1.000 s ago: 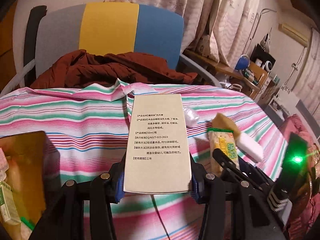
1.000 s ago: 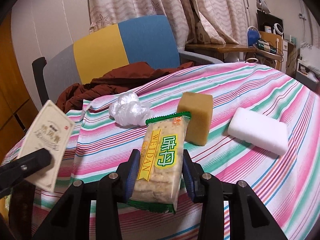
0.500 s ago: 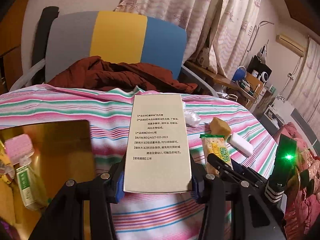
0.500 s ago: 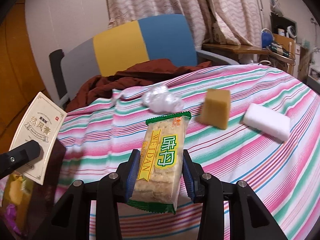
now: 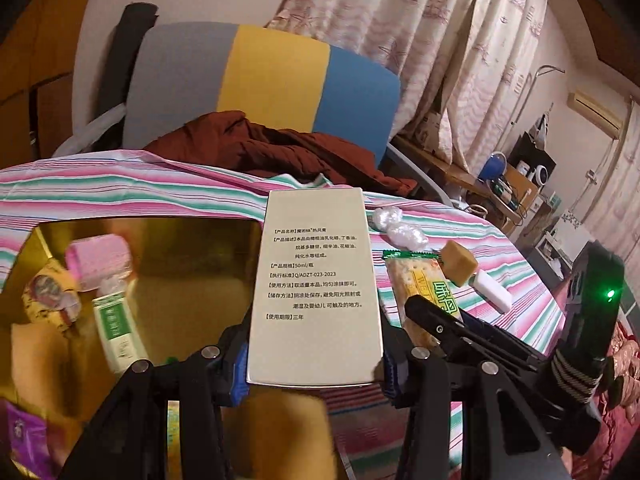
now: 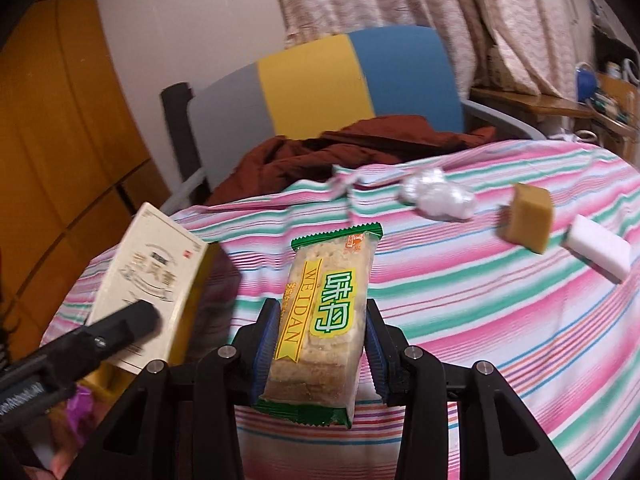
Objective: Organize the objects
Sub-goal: 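Carry the cream box and WEIDAN packet into the gold tray and release both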
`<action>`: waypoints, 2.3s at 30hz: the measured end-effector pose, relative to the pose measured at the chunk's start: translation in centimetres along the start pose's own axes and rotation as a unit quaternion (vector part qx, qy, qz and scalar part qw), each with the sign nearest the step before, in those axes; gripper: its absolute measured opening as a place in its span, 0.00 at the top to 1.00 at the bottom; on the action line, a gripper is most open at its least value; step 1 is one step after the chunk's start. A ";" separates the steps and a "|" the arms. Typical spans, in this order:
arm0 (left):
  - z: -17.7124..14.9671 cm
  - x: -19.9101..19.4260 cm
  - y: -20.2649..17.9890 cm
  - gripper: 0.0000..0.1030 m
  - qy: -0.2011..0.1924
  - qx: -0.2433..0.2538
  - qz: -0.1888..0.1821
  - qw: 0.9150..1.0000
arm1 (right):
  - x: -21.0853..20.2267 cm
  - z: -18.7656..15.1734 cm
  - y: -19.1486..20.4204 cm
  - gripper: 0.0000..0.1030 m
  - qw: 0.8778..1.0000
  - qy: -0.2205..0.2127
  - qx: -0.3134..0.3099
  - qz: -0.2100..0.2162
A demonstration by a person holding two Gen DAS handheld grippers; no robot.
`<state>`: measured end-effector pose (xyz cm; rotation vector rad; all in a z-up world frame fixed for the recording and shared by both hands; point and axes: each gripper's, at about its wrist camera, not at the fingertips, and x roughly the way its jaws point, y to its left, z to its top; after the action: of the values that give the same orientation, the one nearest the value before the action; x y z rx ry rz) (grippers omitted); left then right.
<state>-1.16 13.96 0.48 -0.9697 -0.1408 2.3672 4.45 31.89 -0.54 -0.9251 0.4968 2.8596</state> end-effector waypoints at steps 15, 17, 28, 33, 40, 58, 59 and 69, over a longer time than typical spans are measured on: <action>-2.1 -1.5 7.0 0.52 0.032 -0.034 0.048 0.998 | 2.0 -0.1 9.6 0.60 0.994 0.042 -0.046 0.092; -2.1 -0.9 7.6 0.52 0.042 -0.035 0.050 0.997 | 2.7 0.0 10.4 0.60 0.993 0.046 -0.053 0.092; 0.1 1.3 9.0 0.51 0.063 -0.046 0.064 0.995 | 6.4 0.6 11.2 0.55 0.993 0.073 -0.038 0.081; 1.0 2.5 9.8 0.47 0.079 -0.067 0.083 0.991 | 5.3 1.0 11.0 0.41 0.995 0.051 -0.028 0.081; 1.3 2.5 11.0 0.46 0.076 -0.103 0.087 0.988 | 3.7 0.8 10.3 0.37 0.996 0.037 -0.019 0.081; 2.6 2.3 10.2 0.31 0.081 -0.159 0.058 0.982 | 1.2 1.1 6.9 0.35 0.997 0.014 0.016 0.075; 2.4 2.2 10.2 0.31 0.079 -0.163 0.057 0.982 | 1.1 1.1 6.5 0.35 0.997 0.014 0.018 0.073; 2.4 1.1 5.9 0.31 0.060 -0.109 0.043 0.991 | 0.7 0.8 1.9 0.32 0.998 0.016 0.048 0.043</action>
<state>-6.21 9.90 -0.24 -1.2407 -0.3217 2.4002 3.09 30.36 0.13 -0.9569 0.6867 2.8713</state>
